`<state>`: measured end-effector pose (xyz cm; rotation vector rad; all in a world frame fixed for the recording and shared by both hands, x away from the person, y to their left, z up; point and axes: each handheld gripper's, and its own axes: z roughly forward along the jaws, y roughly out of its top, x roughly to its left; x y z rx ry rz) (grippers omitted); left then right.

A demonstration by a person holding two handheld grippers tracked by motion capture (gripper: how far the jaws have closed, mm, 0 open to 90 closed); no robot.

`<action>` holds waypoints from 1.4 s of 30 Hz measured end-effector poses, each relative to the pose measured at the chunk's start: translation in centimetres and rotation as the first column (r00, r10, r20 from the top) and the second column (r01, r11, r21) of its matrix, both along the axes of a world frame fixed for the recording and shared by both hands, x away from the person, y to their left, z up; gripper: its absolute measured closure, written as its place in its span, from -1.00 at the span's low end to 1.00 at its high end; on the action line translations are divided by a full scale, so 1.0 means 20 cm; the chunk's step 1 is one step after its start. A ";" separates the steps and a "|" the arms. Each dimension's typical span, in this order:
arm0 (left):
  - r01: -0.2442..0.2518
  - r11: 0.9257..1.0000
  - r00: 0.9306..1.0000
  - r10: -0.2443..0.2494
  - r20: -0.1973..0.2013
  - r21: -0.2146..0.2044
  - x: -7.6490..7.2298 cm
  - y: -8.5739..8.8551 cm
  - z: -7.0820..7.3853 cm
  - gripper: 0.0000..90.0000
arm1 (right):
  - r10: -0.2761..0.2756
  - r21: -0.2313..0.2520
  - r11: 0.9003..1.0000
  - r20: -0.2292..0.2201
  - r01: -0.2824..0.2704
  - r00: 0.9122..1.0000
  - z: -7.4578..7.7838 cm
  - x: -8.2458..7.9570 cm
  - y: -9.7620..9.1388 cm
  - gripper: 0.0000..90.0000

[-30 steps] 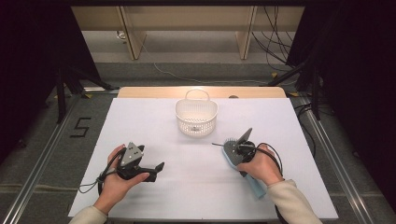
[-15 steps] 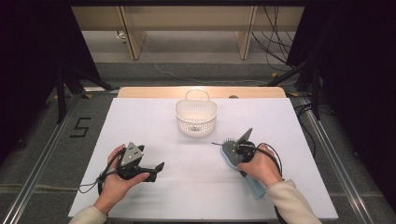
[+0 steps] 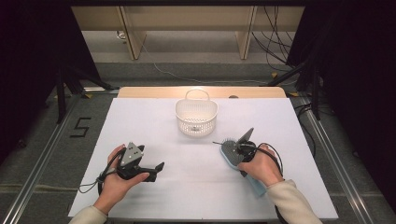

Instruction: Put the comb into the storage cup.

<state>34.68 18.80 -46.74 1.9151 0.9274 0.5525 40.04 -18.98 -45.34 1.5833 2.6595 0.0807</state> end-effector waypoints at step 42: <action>0.000 1.000 1.000 0.000 0.000 -0.002 0.00 0.00 0.00 -0.96 | -0.026 0.113 0.993 0.087 0.016 0.996 0.11 -0.03 -0.08 0.56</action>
